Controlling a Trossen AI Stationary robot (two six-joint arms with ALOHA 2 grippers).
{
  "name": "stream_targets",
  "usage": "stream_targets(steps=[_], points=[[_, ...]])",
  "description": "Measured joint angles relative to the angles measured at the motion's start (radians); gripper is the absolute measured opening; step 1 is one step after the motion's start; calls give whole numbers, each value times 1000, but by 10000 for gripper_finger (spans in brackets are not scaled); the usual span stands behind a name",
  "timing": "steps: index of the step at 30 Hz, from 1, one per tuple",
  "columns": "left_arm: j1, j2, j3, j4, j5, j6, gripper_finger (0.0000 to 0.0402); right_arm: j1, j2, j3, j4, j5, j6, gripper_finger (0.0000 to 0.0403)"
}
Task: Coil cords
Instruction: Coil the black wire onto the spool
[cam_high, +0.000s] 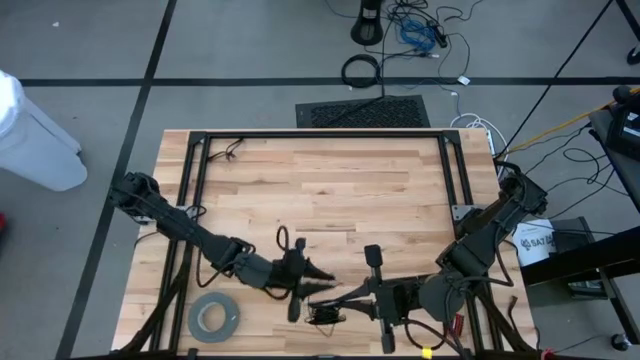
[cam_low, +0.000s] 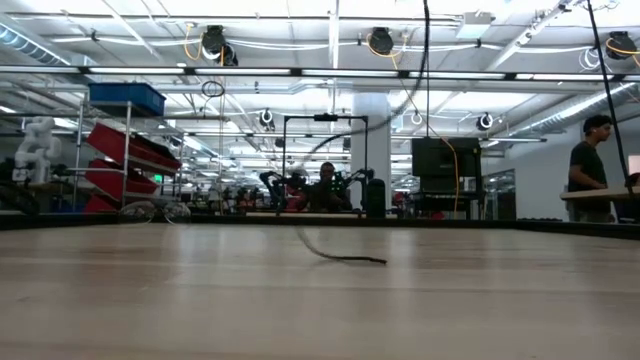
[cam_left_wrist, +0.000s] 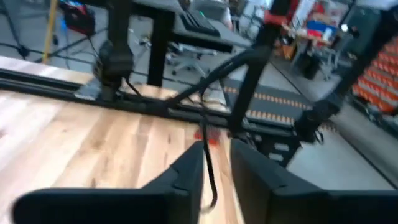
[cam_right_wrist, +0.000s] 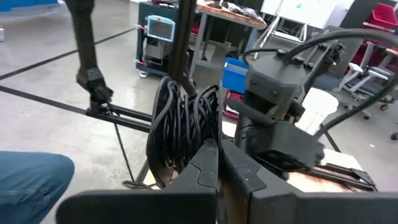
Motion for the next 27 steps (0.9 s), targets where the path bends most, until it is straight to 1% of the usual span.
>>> stream_targets(steps=[4, 6, 8, 11, 13, 15, 17, 20, 24, 27], points=[[-52, 0, 0, -56, -5, 2, 139, 28, -11, 0, 2, 2, 0, 0], [-80, 0, 0, -78, -12, -22, 167, 45, -20, 0, 3, 14, 0, 0], [-109, 0, 0, -113, -19, -50, 190, 65, -27, 0, 4, 48, 0, 0], [-155, 0, 0, -124, -29, -75, 213, 94, -35, 0, 0, 108, -5, 0], [-188, 0, 0, -102, -43, -76, 219, 108, -40, 0, -1, 131, -6, 0], [-223, 0, 0, -56, -77, -70, 220, 121, -43, 0, -1, 161, -7, 0], [-250, 0, 0, 14, -135, -30, 221, 127, -43, 0, -5, 185, -7, 0], [-268, 11, 0, 170, -216, 110, 221, 129, -44, 0, -3, 192, -7, 0], [-265, 53, 0, 386, -231, 300, 221, 124, -44, 0, -3, 193, -2, 0], [-247, 79, 0, 467, -231, 371, 221, 122, -44, 0, -2, 193, -2, 0]])
